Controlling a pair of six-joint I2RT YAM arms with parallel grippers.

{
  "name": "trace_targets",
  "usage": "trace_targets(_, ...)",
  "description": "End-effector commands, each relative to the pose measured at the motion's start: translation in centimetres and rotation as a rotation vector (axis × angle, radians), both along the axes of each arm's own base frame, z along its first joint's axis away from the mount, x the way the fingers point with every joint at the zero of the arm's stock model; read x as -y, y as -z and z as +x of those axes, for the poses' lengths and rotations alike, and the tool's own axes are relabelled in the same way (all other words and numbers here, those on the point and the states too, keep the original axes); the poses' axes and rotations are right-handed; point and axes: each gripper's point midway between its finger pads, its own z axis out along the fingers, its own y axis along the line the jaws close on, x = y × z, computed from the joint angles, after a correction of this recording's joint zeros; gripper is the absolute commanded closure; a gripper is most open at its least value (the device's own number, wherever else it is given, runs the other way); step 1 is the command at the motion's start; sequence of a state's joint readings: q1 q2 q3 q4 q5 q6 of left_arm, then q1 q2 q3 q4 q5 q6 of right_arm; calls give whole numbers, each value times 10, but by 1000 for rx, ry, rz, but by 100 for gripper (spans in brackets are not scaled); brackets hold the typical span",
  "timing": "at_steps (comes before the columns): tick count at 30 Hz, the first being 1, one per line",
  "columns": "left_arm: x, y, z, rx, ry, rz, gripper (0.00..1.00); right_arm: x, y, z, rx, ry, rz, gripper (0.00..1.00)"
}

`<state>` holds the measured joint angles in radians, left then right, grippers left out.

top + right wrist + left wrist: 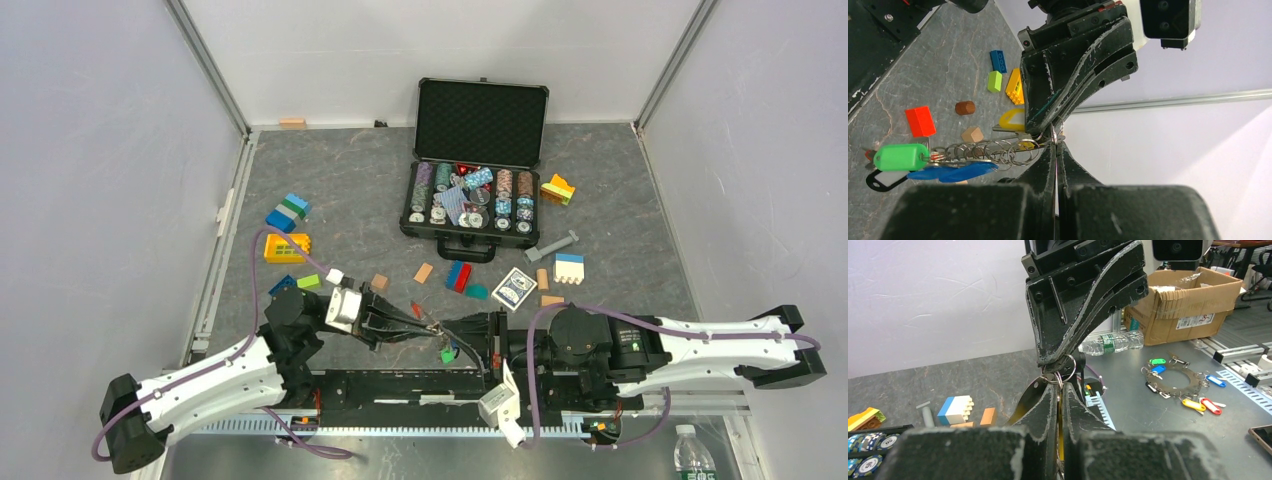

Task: Remove the keys from the keyring
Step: Remove the key from the keyring.

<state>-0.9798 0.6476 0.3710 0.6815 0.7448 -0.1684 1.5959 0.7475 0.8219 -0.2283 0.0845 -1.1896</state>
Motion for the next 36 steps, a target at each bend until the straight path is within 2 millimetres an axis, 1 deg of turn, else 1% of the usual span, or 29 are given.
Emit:
trace_targets(1, -3, -25, 1, 34, -27, -66, 98, -4, -21, 5, -65, 43, 103, 100)
trace_targets(7, -3, -26, 3, 32, -37, -69, 98, -3, -30, 10, -133, 84, 166, 100)
trace_targets(14, -4, -29, 6, 29, -56, -79, 98, -4, -25, 11, -181, 101, 158, 100)
trace_targets(19, -5, -31, 6, 30, -64, -87, 98, -3, -26, 16, -217, 139, 173, 100)
trace_targets(25, -6, -32, 8, 24, -73, -89, 98, -3, -23, 18, -242, 151, 174, 100)
trace_targets(33, -7, -32, 9, 22, -89, -92, 98, 0, -28, 23, -306, 188, 230, 100)
trace_targets(36, -8, -32, 9, 22, -90, -95, 98, 1, -33, 26, -351, 210, 286, 100)
